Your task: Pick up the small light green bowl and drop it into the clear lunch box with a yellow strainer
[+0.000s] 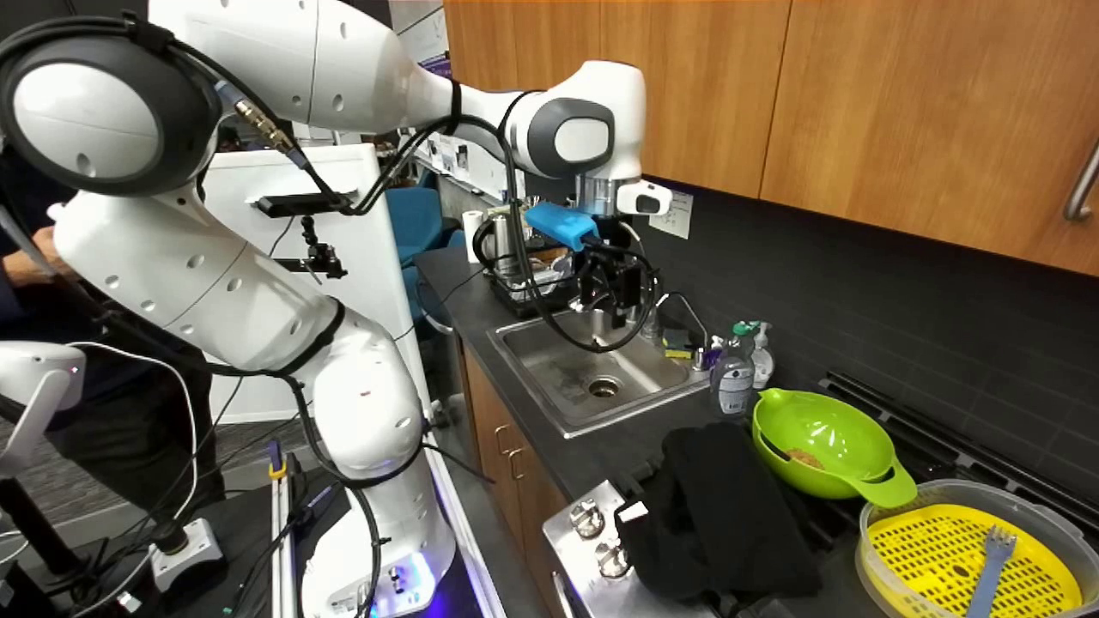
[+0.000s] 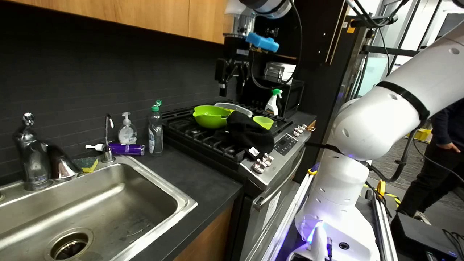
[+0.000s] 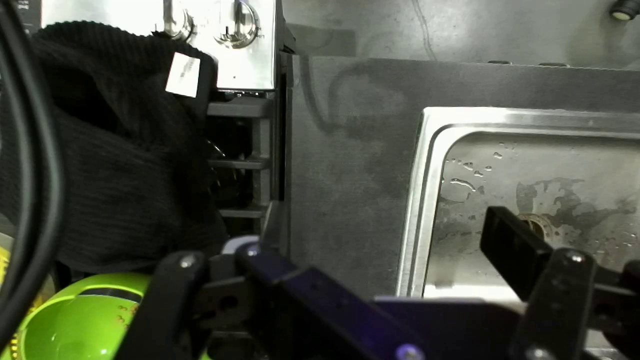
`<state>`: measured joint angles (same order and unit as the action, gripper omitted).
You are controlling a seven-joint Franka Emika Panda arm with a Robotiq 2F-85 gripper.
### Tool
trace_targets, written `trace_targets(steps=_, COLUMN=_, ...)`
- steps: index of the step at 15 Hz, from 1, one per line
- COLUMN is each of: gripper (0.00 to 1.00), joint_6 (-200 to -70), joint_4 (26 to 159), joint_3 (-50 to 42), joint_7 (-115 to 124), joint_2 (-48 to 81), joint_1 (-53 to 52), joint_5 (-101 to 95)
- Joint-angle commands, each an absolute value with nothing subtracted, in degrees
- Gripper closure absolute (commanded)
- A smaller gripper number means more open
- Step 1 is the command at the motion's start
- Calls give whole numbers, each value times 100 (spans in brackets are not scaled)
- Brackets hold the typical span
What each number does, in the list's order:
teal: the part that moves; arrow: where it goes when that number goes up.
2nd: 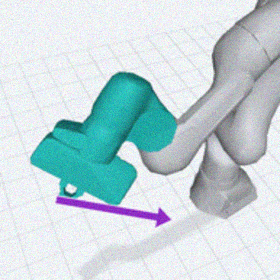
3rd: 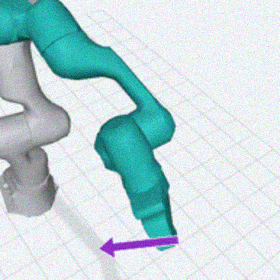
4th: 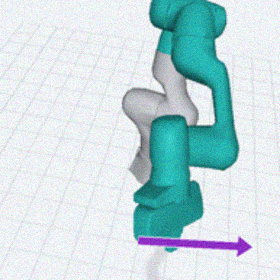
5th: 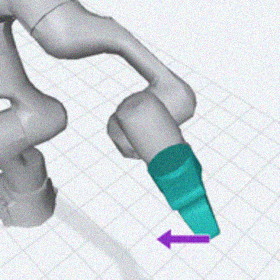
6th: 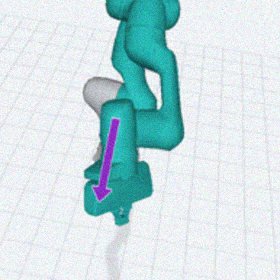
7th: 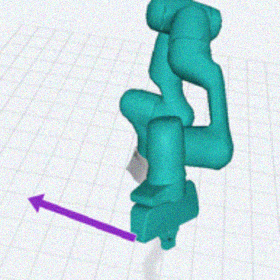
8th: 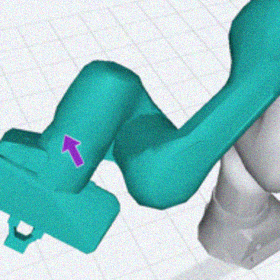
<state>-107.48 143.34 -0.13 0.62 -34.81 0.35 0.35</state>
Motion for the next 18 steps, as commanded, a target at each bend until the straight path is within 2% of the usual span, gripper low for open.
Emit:
trace_targets(steps=1, gripper=0, joint_6=-10978, joint_4=14352, joint_3=-10, joint_7=403, joint_2=-3417, joint_1=433, joint_5=-513)
trace_targets(steps=11, gripper=0, joint_6=-10908, joint_4=14396, joint_3=-1428, joint_7=1007, joint_2=-3616, joint_1=2518, joint_5=-2093)
trace_targets(steps=15, gripper=0, joint_6=-10873, joint_4=14500, joint_3=-1872, joint_7=1335, joint_2=-3320, joint_1=2850, joint_5=-1608)
trace_targets(steps=18, gripper=0, joint_6=-10924, joint_4=14655, joint_3=-2123, joint_7=1143, joint_2=-3116, joint_1=2577, joint_5=-552)
